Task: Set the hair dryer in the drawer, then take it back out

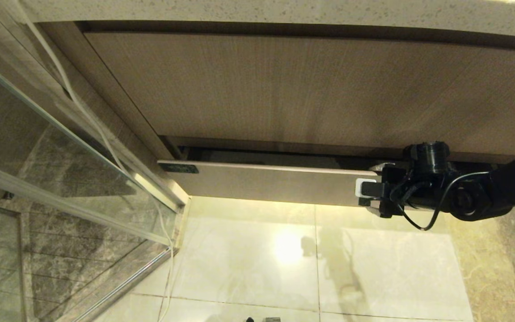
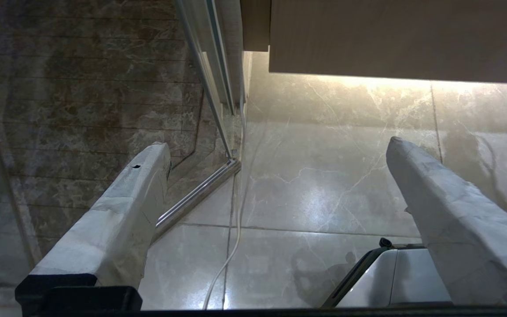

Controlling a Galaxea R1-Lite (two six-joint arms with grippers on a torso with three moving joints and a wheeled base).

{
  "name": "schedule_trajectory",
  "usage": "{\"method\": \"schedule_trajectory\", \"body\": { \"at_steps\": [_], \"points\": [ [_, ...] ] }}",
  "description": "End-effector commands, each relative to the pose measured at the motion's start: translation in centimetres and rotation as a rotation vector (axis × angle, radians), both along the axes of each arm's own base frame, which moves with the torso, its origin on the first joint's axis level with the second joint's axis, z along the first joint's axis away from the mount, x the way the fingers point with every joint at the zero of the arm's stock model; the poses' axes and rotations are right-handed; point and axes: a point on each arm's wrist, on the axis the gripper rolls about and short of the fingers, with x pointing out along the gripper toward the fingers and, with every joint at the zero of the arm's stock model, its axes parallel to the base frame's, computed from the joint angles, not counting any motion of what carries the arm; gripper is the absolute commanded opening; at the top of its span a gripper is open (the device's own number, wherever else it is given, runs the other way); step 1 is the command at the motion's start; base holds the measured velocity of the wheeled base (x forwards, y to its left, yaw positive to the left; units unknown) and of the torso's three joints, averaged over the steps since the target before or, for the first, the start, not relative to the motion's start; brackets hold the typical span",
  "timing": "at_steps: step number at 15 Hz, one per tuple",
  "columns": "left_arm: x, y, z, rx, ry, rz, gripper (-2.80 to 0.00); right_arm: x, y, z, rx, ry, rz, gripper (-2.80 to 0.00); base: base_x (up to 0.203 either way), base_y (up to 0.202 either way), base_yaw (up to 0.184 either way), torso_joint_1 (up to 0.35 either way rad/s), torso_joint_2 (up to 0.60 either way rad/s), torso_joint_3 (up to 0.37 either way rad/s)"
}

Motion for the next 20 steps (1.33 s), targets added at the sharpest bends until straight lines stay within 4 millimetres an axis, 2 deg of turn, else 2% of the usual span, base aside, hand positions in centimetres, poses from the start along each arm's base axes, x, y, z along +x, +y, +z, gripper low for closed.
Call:
{"method": "schedule_trajectory", "body": {
  "at_steps": [1, 5, 11, 13, 16, 18, 20],
  "points": [
    [0.0, 0.0, 0.0, 0.0, 0.001, 0.0, 0.0, 0.2, 0.1, 0.5, -0.003, -0.036, 0.009, 0.0, 0.0, 0.0, 0.0, 0.0, 0.0, 0.0],
    [0.0, 0.0, 0.0, 0.0, 0.001, 0.0, 0.0, -0.3, -0.2, 1.5, -0.014, -0.051, 0.014, 0.0, 0.0, 0.0, 0.0, 0.0, 0.0, 0.0],
    [0.0, 0.0, 0.0, 0.0, 0.0, 0.0, 0.0, -4.2, -1.3, 6.2, -0.089, -0.13, -0.148, 0.0, 0.0, 0.0, 0.0, 0.0, 0.0, 0.0],
    [0.0, 0.0, 0.0, 0.0, 0.0, 0.0, 0.0, -6.6, -1.7, 6.9, -0.093, -0.137, -0.163, 0.0, 0.0, 0.0, 0.0, 0.0, 0.0, 0.0],
    [0.0, 0.0, 0.0, 0.0, 0.0, 0.0, 0.0, -12.0, -2.7, 6.8, -0.096, -0.119, -0.18, 0.0, 0.0, 0.0, 0.0, 0.0, 0.0, 0.0],
    [0.0, 0.0, 0.0, 0.0, 0.0, 0.0, 0.0, -14.0, -3.4, 7.4, -0.094, -0.13, -0.204, 0.0, 0.0, 0.0, 0.0, 0.0, 0.0, 0.0],
    [0.0, 0.0, 0.0, 0.0, 0.0, 0.0, 0.0, -14.9, -4.3, 8.0, -0.102, -0.141, -0.253, 0.0, 0.0, 0.0, 0.0, 0.0, 0.0, 0.0]
  ]
}}
